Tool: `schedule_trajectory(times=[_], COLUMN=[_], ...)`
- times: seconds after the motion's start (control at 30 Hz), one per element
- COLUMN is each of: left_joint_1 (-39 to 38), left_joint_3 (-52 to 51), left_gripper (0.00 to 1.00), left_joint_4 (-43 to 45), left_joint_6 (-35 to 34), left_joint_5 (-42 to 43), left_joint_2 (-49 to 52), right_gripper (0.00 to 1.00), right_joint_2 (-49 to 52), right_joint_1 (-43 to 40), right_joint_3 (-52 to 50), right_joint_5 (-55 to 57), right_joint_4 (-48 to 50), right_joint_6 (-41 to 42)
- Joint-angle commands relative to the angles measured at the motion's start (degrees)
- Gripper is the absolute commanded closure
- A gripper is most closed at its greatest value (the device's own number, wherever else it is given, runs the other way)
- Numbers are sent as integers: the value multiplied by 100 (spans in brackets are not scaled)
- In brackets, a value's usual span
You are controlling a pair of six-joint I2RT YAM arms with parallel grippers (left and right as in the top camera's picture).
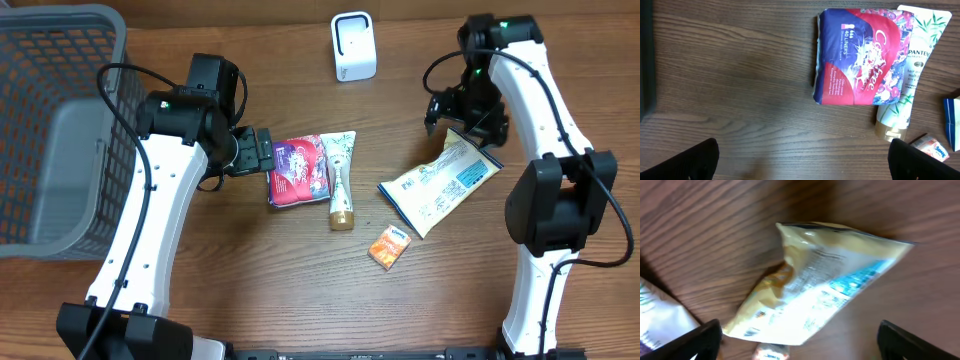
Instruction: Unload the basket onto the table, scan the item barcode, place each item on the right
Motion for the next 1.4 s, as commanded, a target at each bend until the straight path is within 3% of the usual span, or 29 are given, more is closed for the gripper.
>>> schedule_trajectory(times=[0.0,0.33,0.73,0.93,1.37], left_joint_1=[-17,-17,-17,-17,-17], left_joint_3=[39,39,39,39,39], left_gripper=[0,0,0,0,0], left_joint_4=[9,9,7,7,7], left_joint_6=[-59,-59,-59,-59,-59], left_joint_5=[-52,-52,-52,-52,-52], left_joint_2=[-9,-9,-9,-9,-9], right_gripper=[0,1,0,0,0], right_joint_2=[-149,-483,-1578,-1576,-1576], right_joint_1=[-96,-1003,-1108,-1119,-1119], right_joint_3=[173,166,37,-857,-3215], right_joint_5=[433,-66,17,15,-527], right_joint_4=[-59,-175,-236,-13,1834], right_joint_6=[31,120,118,120,201])
